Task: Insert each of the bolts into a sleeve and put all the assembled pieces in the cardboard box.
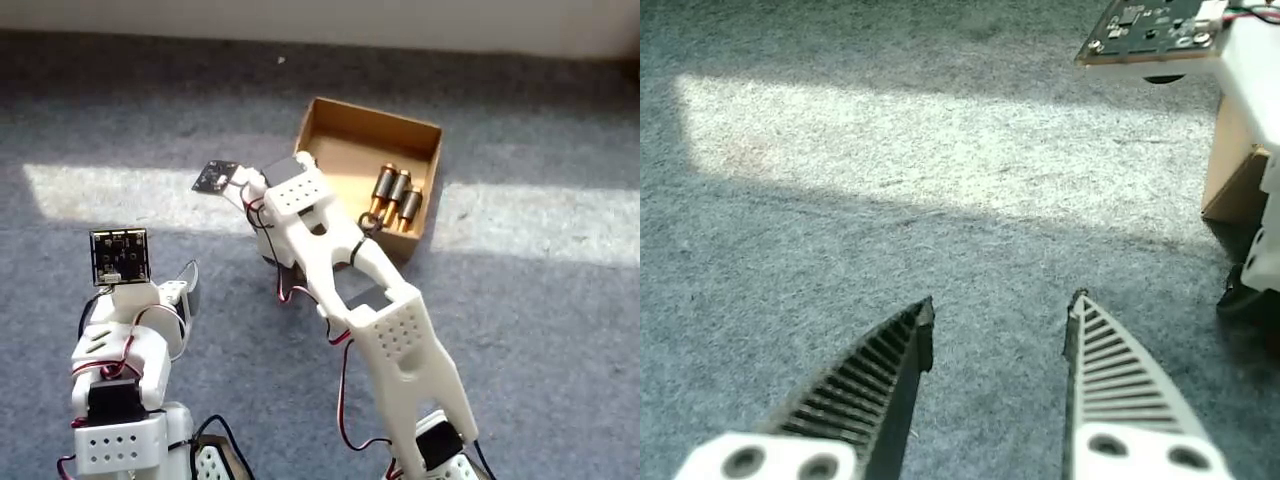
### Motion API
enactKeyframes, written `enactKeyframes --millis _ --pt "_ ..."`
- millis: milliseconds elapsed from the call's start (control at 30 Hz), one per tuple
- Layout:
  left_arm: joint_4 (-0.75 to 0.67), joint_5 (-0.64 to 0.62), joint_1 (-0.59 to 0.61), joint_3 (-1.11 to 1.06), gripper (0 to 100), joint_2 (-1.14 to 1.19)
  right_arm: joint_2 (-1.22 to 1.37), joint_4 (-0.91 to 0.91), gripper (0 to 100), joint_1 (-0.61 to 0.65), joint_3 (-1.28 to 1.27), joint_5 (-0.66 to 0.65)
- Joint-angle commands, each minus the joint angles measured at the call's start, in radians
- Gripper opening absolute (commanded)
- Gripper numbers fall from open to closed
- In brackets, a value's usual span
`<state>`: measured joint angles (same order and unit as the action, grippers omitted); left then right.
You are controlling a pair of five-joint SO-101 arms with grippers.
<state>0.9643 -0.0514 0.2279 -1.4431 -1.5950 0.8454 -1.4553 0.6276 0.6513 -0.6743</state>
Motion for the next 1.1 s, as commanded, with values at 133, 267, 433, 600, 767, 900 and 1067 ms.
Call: enactKeyframes --millis 133,267,433,600,767,900,1067 --pt "-0.025 0.002 0.004 0.010 22 -0.008 -0.074 -0.076 0.5 -0.027 0.085 -0.002" --pt "-0.025 0.002 0.004 0.010 22 -0.008 -0.150 -0.110 0.5 -0.027 0.133 0.003" --pt "-0.025 0.002 0.004 0.010 22 -0.008 -0.136 -0.081 0.9 -0.024 0.133 0.127" --pt "-0.025 0.002 0.002 0.010 22 -0.008 -0.024 0.019 6.2 -0.010 0.137 0.209" --pt "-0.025 0.002 0.002 0.010 22 -0.008 0.024 -0.044 22.4 -0.008 0.142 0.206" --pt "-0.025 0.002 0.002 0.010 22 -0.008 0.027 -0.114 22.4 -0.018 0.189 0.204" --pt "-0.025 0.002 0.002 0.010 22 -0.008 0.033 -0.134 22.4 -0.061 0.220 0.203"
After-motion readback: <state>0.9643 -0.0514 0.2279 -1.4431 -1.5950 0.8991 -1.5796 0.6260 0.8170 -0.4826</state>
